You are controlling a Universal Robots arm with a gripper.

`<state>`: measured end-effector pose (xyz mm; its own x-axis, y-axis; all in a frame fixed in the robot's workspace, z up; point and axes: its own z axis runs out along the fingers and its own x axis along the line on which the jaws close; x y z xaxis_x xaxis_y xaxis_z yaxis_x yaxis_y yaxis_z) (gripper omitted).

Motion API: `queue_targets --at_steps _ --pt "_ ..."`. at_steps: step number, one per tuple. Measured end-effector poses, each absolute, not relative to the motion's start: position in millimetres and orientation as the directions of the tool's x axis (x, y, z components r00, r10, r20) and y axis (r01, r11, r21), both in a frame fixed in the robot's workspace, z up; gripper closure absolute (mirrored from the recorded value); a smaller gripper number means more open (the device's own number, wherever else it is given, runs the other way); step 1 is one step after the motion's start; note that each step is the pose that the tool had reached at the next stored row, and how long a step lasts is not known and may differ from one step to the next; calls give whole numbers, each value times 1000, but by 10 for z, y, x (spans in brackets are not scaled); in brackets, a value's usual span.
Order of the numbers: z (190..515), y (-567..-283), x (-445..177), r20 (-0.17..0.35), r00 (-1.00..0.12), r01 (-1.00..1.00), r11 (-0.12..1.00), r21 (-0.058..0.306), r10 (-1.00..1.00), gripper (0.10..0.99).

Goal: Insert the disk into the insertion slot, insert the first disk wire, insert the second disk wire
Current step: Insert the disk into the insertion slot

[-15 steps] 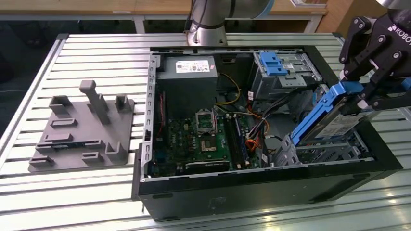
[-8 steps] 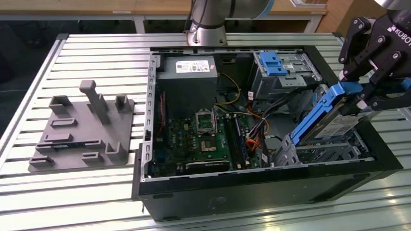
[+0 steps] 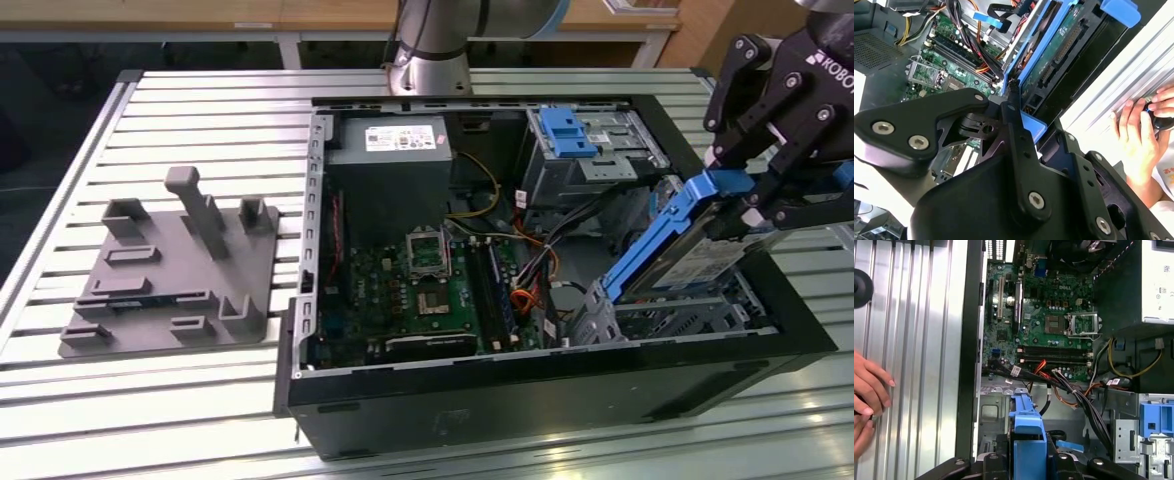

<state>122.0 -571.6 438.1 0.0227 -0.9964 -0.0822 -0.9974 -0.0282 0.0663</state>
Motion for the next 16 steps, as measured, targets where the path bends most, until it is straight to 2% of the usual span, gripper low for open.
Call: queue_targets --at_steps 16 --pt "4256 -5727 1240 -82 22 -997 -28 69 -996 722"
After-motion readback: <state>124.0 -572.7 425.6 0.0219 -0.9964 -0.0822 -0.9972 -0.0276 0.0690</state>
